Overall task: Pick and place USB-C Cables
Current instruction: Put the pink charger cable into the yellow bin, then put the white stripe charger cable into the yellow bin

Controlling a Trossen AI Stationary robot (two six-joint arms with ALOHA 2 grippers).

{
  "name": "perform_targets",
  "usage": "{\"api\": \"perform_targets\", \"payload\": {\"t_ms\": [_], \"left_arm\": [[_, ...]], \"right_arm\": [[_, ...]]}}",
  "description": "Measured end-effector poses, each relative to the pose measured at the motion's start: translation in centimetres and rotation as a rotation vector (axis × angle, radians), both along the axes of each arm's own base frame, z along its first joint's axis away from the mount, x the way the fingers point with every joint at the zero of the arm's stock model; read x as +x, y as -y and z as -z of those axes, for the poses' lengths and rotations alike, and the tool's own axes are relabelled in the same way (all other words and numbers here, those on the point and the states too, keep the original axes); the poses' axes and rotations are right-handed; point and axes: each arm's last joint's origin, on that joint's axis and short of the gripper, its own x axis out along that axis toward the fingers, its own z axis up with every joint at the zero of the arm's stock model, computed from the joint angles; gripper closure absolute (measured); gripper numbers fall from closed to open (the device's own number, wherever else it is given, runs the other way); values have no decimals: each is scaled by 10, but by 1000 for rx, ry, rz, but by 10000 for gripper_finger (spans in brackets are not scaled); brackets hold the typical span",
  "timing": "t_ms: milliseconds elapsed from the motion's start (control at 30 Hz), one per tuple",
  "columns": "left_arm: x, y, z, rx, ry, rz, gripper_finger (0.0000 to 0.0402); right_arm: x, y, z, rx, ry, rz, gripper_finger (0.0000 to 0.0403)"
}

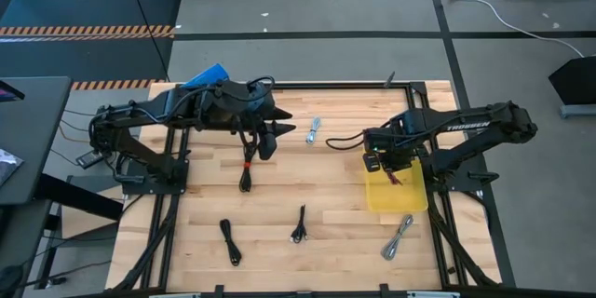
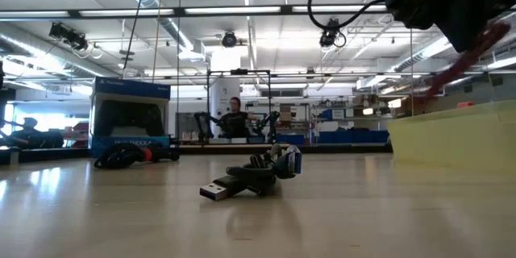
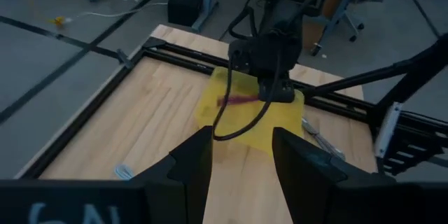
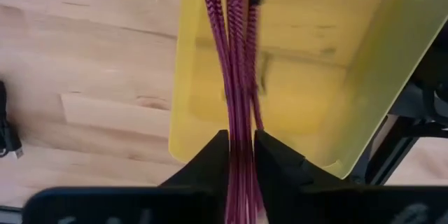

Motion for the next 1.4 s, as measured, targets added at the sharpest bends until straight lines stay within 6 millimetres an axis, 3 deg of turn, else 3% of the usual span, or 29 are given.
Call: {"api": "perform_targets", "payload": {"t_ms": [433, 667, 1100, 1400], "left_arm": [[-3, 6, 6, -26, -72, 53, 246], [-4, 6, 8, -26, -88, 53, 246], [-4, 6, 8, 0, -95, 66, 246], [-3, 6, 7, -151, -58, -11, 246]], "right_arm": [[6, -7, -1, 73, 65, -13, 222], [12, -29, -3, 178, 152, -132, 221], [21, -67, -9, 178, 428, -611, 223], [13, -82, -8, 110, 461, -852, 223]]}}
